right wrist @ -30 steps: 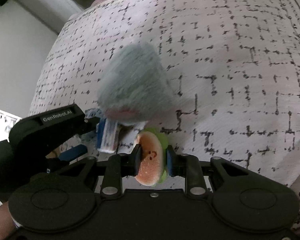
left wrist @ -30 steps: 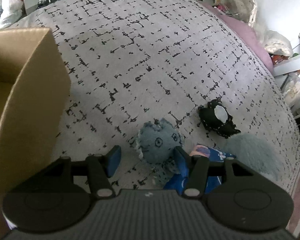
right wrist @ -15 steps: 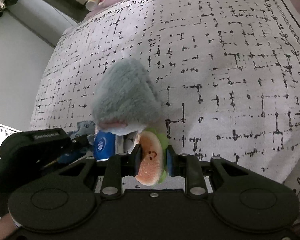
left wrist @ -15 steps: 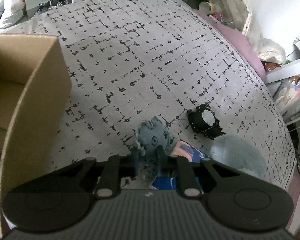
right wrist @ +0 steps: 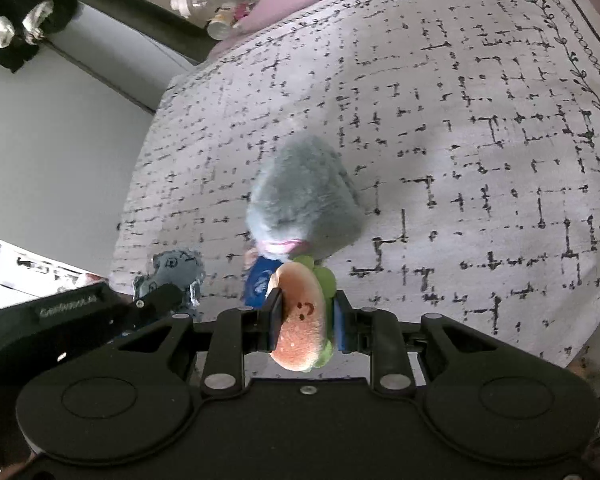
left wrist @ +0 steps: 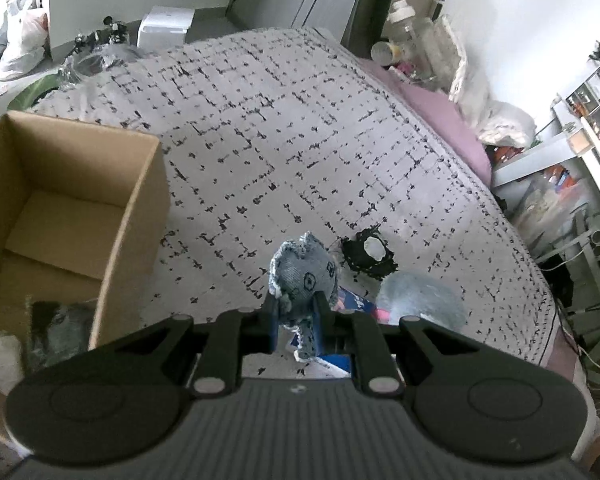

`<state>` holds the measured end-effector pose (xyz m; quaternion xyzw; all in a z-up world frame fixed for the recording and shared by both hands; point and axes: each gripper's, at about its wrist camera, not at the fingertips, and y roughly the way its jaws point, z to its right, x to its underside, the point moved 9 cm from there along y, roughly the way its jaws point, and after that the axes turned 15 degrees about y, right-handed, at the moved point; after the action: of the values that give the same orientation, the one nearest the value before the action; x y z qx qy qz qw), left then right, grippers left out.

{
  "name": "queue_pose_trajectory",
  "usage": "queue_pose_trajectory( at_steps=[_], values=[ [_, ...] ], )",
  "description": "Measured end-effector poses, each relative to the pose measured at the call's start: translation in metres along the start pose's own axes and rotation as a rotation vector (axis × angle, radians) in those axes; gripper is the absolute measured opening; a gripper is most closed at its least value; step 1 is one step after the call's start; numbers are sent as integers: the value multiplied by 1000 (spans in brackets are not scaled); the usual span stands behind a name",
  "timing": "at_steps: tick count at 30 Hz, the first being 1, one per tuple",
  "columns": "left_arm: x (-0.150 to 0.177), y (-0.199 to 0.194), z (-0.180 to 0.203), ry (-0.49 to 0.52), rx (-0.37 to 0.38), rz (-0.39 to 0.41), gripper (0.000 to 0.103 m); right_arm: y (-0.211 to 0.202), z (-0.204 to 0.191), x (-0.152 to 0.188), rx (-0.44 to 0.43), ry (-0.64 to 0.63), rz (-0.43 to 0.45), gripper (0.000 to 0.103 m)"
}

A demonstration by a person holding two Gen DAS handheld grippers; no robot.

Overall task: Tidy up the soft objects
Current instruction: 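Grasp the burger plush with the right tool while the left tool grasps the spiky plush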

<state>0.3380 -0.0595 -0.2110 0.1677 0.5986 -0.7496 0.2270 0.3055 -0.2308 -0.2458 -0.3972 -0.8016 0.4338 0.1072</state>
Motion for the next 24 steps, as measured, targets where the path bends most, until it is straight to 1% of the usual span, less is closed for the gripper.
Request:
queue_pose_trajectory(
  at_steps=[3,7,11,18,24],
  values=[
    [1,-15,-5,-6,-7,22,15,-5,-8,0,-30,-6,6,25],
    [2,-36,-18,-47,-24,50,15,-9,-19,6,-80,-23,-21,25],
    [3,-55,-30,-65,-31,70,15,-11,-31,15,-119,-65,-35,25],
    [-3,-90,-59,-86,-52,116,15,-21,-63,33,-226,-147,-47,25],
    [-4,-110,-86,-108,-72,142,16,-26,-84,50,-286,-192,-56,25]
  ],
)
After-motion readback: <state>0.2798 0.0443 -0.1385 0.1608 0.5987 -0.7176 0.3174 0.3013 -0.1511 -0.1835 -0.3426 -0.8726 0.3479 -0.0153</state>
